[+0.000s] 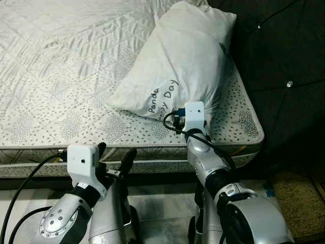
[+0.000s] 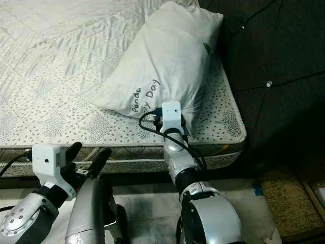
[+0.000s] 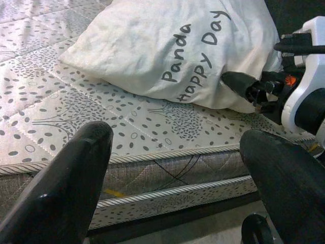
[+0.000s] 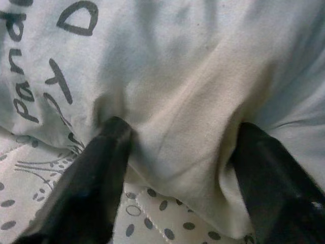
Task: Clean up the room
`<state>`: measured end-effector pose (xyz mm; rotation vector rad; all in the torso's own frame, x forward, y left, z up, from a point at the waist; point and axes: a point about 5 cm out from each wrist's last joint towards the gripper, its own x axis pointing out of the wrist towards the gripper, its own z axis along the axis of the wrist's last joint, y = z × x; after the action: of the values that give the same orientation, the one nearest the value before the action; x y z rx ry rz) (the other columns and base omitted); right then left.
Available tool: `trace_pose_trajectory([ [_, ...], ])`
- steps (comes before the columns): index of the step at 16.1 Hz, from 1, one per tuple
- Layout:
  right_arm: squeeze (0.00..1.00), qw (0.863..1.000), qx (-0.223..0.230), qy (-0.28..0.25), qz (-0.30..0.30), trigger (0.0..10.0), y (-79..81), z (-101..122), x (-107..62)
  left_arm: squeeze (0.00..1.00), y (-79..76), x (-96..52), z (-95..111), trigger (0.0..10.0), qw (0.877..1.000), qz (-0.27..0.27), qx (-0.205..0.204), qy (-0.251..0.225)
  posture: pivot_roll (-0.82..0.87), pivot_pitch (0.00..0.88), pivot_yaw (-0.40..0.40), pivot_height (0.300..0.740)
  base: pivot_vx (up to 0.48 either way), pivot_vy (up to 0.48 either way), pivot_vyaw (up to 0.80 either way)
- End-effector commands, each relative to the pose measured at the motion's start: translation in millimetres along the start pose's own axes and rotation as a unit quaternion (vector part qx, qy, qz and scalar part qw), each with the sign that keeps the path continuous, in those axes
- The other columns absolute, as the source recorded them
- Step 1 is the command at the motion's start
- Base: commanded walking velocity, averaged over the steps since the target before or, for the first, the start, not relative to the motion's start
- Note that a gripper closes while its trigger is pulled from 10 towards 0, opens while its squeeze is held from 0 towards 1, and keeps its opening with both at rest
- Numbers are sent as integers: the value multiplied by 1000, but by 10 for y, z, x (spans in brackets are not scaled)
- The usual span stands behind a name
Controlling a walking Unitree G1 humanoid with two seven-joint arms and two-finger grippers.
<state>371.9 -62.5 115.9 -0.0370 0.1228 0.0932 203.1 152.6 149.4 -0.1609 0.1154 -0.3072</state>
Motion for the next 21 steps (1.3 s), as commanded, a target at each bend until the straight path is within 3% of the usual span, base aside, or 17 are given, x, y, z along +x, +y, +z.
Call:
trace_pose_trajectory([
  [1,0,1000,7,22,16,0,91,-67,-19,0,-10,-15,5,10000,1000,1,3,2,84,226,-23,542,0,0,0],
  [12,0,997,75,10,6,0,248,123,24,0,41,13,31,10000,1000,24,9,-8,95,216,-26,542,0,0,0],
  [21,0,998,65,9,-10,0,111,94,38,0,47,60,43,10000,999,33,10,-18,88,207,-33,542,0,0,0],
])
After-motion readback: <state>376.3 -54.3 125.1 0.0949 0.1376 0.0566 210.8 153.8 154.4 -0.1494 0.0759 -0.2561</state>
